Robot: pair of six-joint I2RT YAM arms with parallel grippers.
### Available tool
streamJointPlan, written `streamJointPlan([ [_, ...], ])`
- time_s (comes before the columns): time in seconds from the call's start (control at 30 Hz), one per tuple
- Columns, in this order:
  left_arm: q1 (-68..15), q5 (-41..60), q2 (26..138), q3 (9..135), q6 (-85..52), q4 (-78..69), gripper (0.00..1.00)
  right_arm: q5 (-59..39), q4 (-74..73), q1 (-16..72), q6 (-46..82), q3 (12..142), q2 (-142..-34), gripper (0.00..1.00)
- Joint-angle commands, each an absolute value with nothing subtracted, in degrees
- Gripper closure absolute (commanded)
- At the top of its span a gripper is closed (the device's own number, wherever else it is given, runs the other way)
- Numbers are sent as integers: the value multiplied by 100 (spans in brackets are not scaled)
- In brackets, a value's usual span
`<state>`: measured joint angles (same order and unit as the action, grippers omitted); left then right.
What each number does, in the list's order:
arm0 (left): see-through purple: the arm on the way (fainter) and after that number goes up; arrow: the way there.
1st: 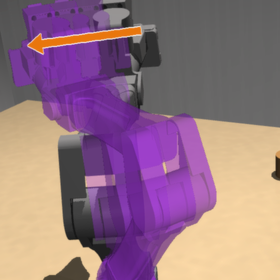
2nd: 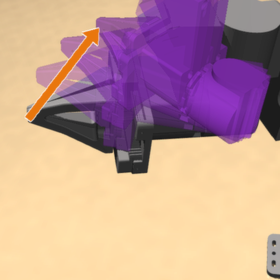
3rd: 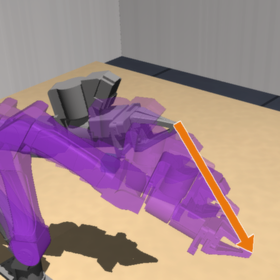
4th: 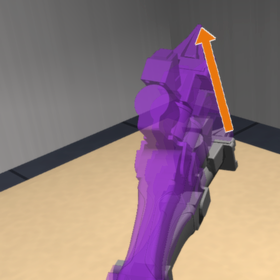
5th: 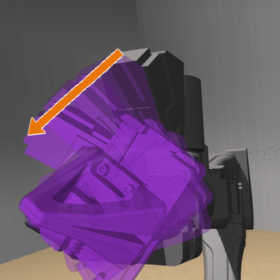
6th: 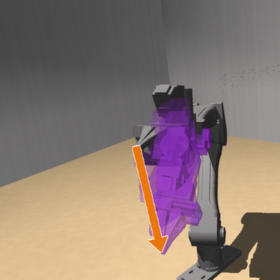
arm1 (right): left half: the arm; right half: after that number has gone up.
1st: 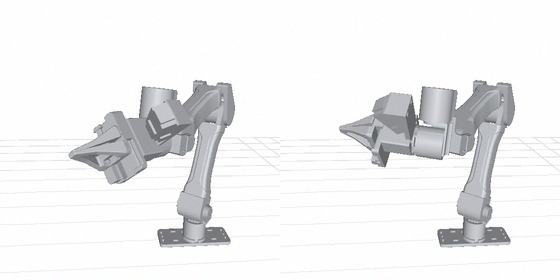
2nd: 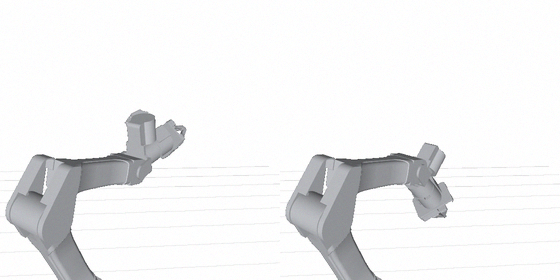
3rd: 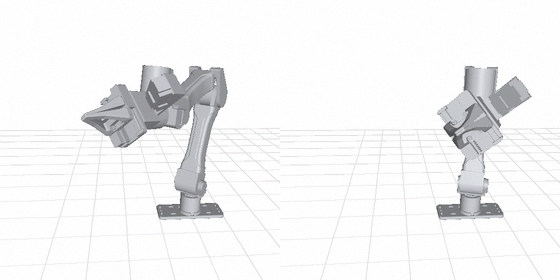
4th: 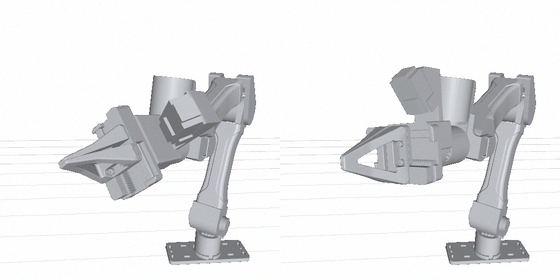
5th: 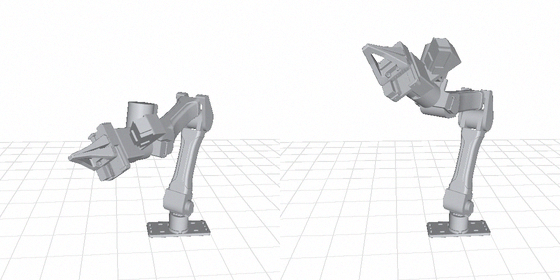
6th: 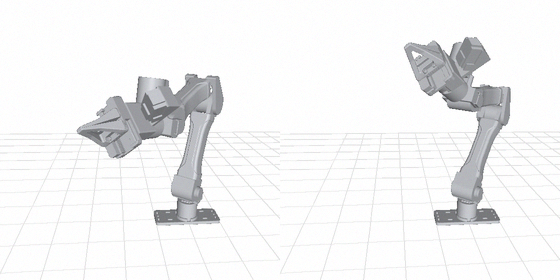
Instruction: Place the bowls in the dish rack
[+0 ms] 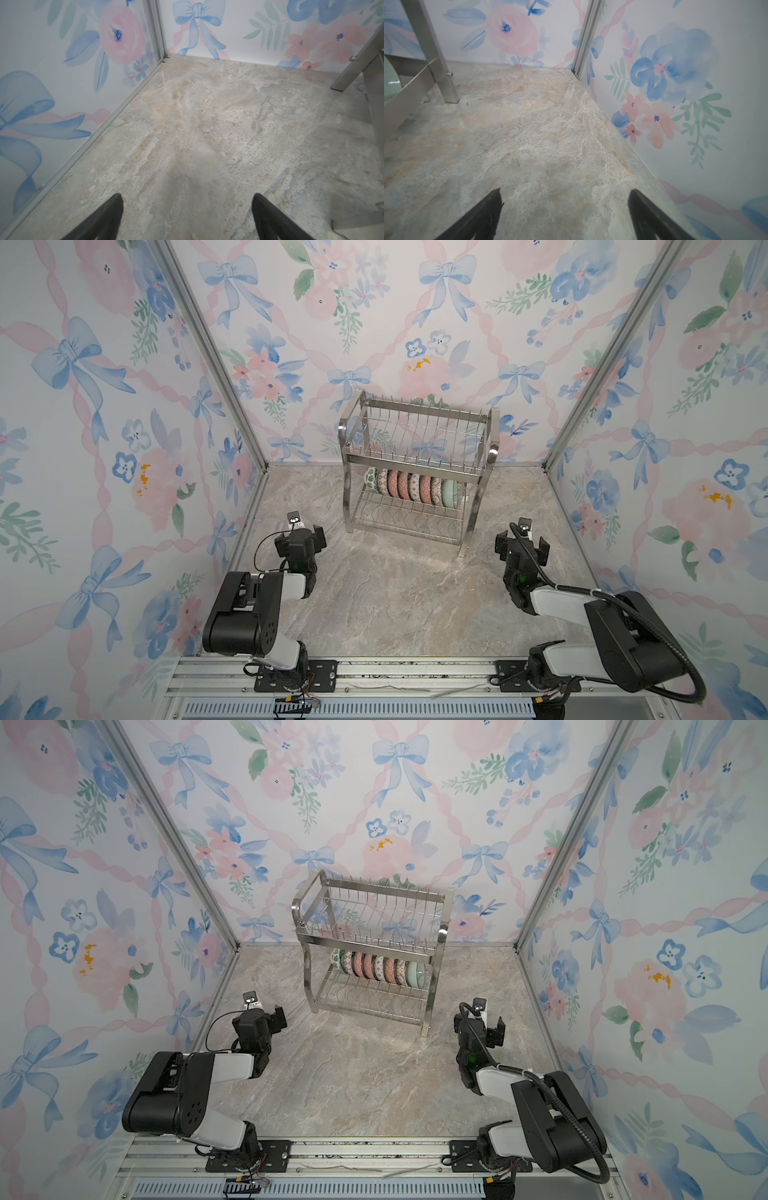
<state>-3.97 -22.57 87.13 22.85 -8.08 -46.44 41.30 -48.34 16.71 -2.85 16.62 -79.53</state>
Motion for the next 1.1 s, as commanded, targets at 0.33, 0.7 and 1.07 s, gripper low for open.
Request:
streamJointPlan([
  [0.33,-351,-1550,8981,1229,-312,-7173,2,4561,-7975,2051,-1260,1406,-9233,3],
  [0.7,-369,-1590,8877,1359,-339,-6817,2,3878,-6742,1556,-638,1622,-8772,3],
  [1.07,-369,-1577,8883,1362,-328,-6820,2,1930,-5461,492,156,2118,-8914,3],
])
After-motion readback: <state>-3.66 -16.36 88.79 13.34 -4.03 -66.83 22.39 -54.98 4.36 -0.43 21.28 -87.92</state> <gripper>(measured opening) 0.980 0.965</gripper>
